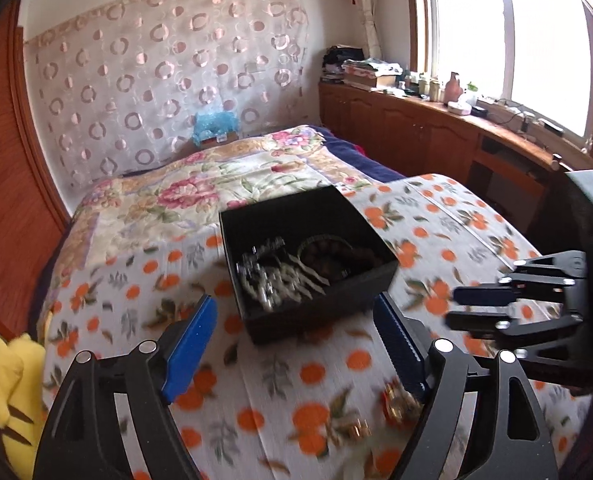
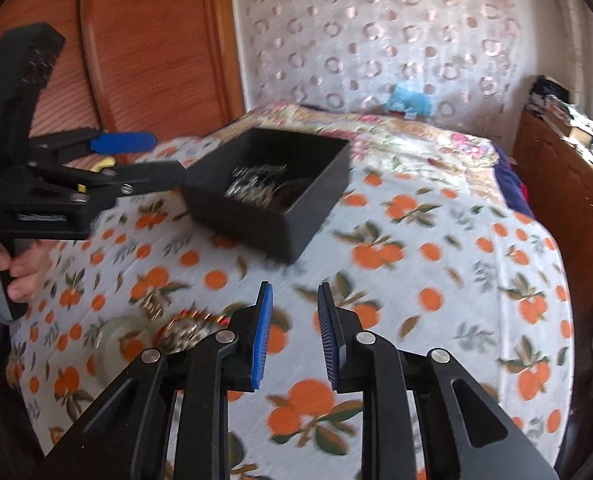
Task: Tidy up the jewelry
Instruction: 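Move both tools back toward the remaining jewelry in the dish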
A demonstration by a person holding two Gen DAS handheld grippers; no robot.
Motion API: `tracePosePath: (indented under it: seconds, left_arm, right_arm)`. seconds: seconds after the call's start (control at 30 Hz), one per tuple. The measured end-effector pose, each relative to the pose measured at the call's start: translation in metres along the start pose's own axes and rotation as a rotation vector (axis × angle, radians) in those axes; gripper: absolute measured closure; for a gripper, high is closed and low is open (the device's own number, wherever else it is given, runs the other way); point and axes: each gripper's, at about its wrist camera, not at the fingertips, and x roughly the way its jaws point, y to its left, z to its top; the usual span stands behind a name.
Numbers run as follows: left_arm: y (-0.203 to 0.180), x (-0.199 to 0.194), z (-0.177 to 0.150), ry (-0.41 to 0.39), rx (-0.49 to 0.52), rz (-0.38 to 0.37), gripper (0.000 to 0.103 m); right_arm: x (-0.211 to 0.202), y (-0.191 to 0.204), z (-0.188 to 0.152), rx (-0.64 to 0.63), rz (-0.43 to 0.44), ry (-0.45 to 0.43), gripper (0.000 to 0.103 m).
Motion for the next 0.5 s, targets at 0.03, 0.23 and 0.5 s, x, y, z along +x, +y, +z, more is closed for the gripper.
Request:
tracePosePath:
  seconds: [0.03, 0.23, 0.5]
  left_arm:
    - [0.000, -0.003, -0.005, 0.002, -0.004, -0.003, 0.025]
    - [0.006, -0.005, -0.035, 0.041, 0.000, 0.002, 0.024]
    - [0.018, -0.003, -0.066, 0.105, -0.031, -0.014, 0.024]
  right_arm:
    - [0.003, 0.003, -0.002, -0.005, 0.012, 0.014, 0.078]
    - [0.023, 0.022, -0.005, -0.050, 0.057, 0.086, 0.078]
    - [0.031, 0.034, -0.003, -0.103, 0.029, 0.131, 0.093]
